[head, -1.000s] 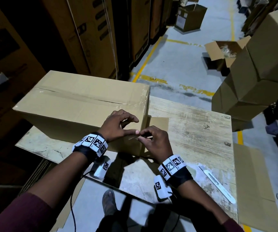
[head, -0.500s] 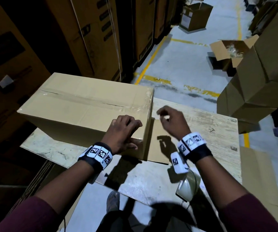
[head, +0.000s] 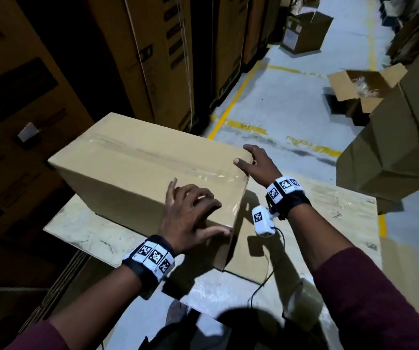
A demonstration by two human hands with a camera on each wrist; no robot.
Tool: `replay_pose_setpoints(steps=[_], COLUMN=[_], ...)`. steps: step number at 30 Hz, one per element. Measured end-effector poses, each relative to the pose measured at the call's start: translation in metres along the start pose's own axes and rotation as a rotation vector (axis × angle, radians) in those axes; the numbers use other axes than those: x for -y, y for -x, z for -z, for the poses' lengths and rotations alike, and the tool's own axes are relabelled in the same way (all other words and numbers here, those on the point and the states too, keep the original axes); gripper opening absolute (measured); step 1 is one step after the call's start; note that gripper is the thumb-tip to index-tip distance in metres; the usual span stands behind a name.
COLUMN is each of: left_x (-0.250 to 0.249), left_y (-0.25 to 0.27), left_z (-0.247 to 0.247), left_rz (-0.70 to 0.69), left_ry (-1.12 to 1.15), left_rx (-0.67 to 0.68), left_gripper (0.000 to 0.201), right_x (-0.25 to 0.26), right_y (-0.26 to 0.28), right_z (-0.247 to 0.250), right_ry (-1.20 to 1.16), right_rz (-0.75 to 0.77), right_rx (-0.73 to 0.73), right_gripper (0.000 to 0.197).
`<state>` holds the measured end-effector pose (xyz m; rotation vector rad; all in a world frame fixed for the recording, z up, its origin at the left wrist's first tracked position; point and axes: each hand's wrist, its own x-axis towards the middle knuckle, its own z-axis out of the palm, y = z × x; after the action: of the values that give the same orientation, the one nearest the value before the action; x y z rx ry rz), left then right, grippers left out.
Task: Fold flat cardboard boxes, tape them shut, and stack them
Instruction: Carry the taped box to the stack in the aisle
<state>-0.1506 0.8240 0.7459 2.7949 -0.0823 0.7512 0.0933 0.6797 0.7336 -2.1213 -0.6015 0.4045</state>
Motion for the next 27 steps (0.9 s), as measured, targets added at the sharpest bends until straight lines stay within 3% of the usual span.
replay_pose_setpoints(steps=[4, 6, 8, 12, 15, 18, 21, 24, 27], left_x=[0.008, 0.015, 0.027, 0.055, 0.072, 0.088, 0.091, 0.092, 0.106], left_y=[-0.048, -0.079, -0.107, -0.139, -0.132, -0.117, -0.112, -0.101, -0.086], left_z=[0.011, 0.005, -0.007, -0.031, -0.047, -0.056, -0.06, -0.059, -0.059], left_rz=[0.211, 0.255, 0.21, 0.044, -0.089, -0.146, -0.206, -0.236, -0.28], left_ry=[0.13, 0.272, 0.372, 0.389, 0.126, -0.032, -0.137, -0.179, -0.122], left_rx=[-0.103, -0.035, 0.076, 0.396, 0.673, 0.737, 0.732, 0.651, 0.416], left_gripper=[0.065, 0.068, 0.072, 0.094, 0.089, 0.1, 0.12, 0.129, 0.137], right_x=[-0.014, -0.018, -0.017, 0.003, 0.025, 0.027, 0.014, 0.002, 0.019], right_y=[-0.003, 0.001, 0.012, 0.058, 0.104, 0.136, 0.148, 0.155, 0.173], right_z=[0.004, 0.006, 0.01, 0.025, 0.035, 0.023, -0.012, -0.04, -0.052], right_ry=[-0.259, -0.403, -0.391, -0.141, 0.155, 0.533, 0.616, 0.311, -0.036], right_rz=[-0.218, -0.308, -0.314, -0.284, -0.283, -0.332, -0.362, -0.427, -0.376], right_rx=[-0.076, -0.123, -0.131, -0.018, 0.206, 0.285, 0.075, -0.245, -0.607], right_gripper=[0.062, 0.06, 0.053, 0.046, 0.079, 0.046, 0.022, 0.014, 0.015])
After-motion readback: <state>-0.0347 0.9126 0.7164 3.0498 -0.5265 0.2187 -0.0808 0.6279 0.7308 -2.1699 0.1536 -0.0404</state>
